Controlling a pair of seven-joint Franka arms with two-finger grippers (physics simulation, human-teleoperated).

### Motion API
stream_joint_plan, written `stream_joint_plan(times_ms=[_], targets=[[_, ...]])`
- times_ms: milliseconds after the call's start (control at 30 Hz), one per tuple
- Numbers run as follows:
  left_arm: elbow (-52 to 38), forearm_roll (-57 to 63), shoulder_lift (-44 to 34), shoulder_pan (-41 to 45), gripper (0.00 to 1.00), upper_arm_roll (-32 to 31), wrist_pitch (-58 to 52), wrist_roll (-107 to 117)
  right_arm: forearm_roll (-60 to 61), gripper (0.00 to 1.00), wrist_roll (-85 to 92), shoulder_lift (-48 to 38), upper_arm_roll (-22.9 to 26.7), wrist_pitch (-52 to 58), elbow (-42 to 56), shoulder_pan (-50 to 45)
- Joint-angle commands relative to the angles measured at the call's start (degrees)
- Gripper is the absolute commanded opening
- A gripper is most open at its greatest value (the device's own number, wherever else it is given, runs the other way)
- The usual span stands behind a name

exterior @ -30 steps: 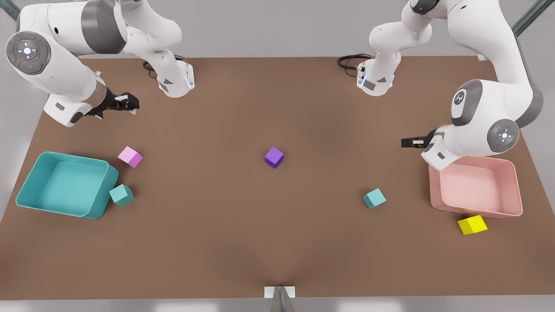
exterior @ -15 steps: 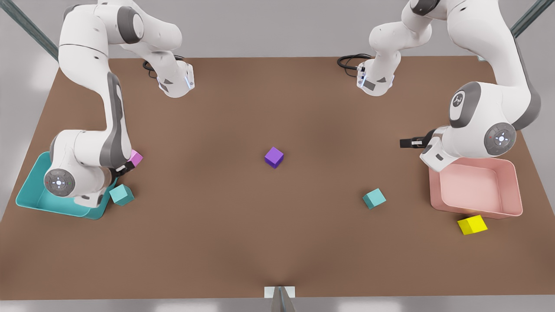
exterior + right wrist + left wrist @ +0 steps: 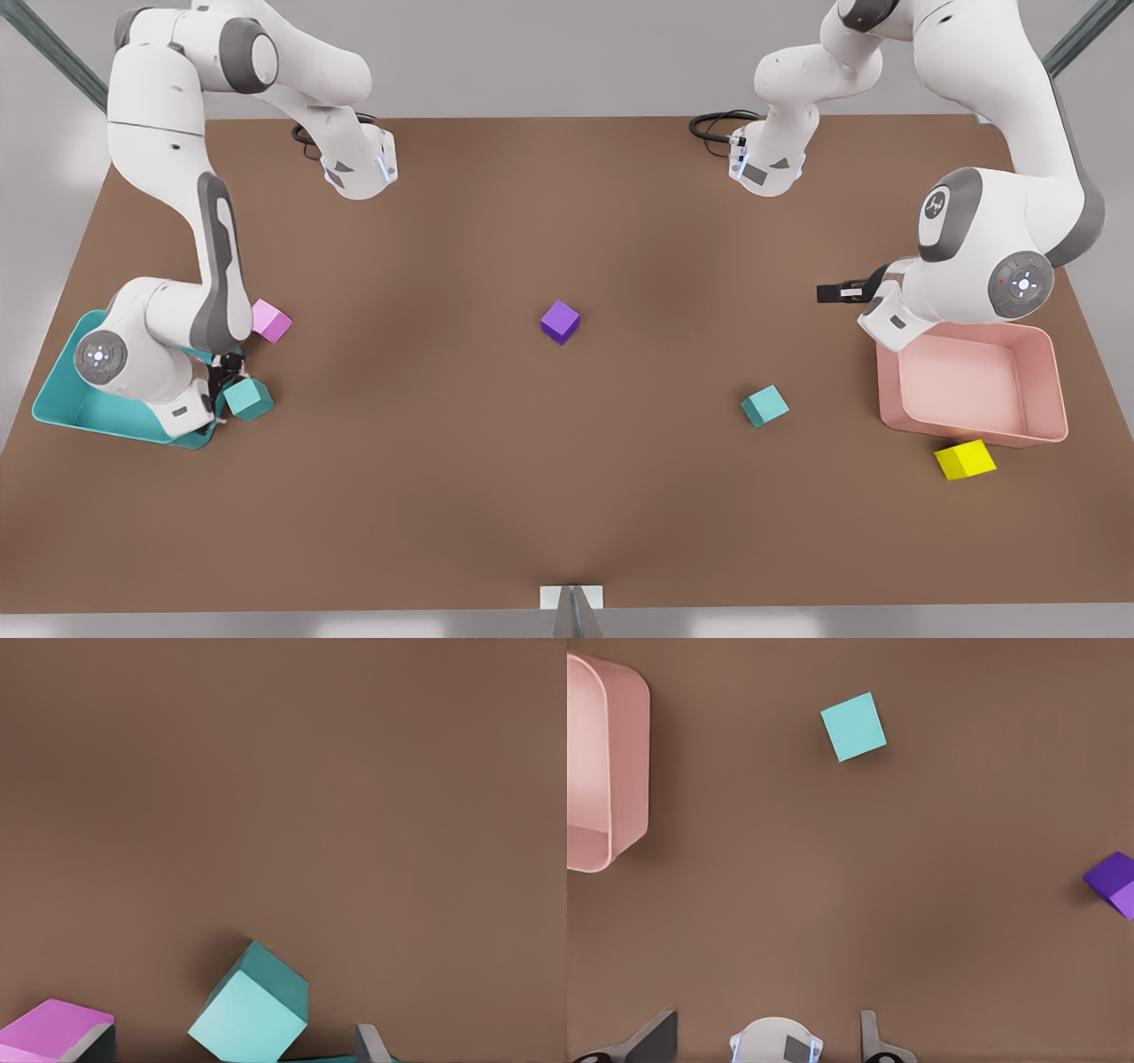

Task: Stack the two blue cubes on top of each other

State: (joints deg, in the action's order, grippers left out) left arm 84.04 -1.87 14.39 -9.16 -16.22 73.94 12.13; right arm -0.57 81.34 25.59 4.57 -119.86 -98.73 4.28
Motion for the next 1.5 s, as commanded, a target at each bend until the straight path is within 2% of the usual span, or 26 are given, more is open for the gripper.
stream_joint_plan(times_ms=[0, 300, 433, 1467], targets=[[0.0, 0.0, -0.1, -0.1, 1.0, 0.0, -0.1, 0.5, 1.6, 1.0, 34.3, 0.0, 0.0, -8.6, -1.0, 0.5], [0.0, -0.1, 0.3, 0.0, 1.0, 0.0, -0.1, 0.3, 1.1, 1.0, 47.5, 0.3, -0.3, -8.8, -4.7, 1.3], [-0.2, -0.2, 1.1, 0.5, 1.0, -0.1, -3.4, 0.4, 1.3, 1.0, 52.4, 0.7, -0.3, -10.0, -4.8, 1.3], [-0.1, -1.6, 2.7, 0.5, 1.0, -0.1, -3.5, 0.7, 1.6, 1.0, 49.0, 3.4, 0.2, -13.5, -10.9, 4.1]])
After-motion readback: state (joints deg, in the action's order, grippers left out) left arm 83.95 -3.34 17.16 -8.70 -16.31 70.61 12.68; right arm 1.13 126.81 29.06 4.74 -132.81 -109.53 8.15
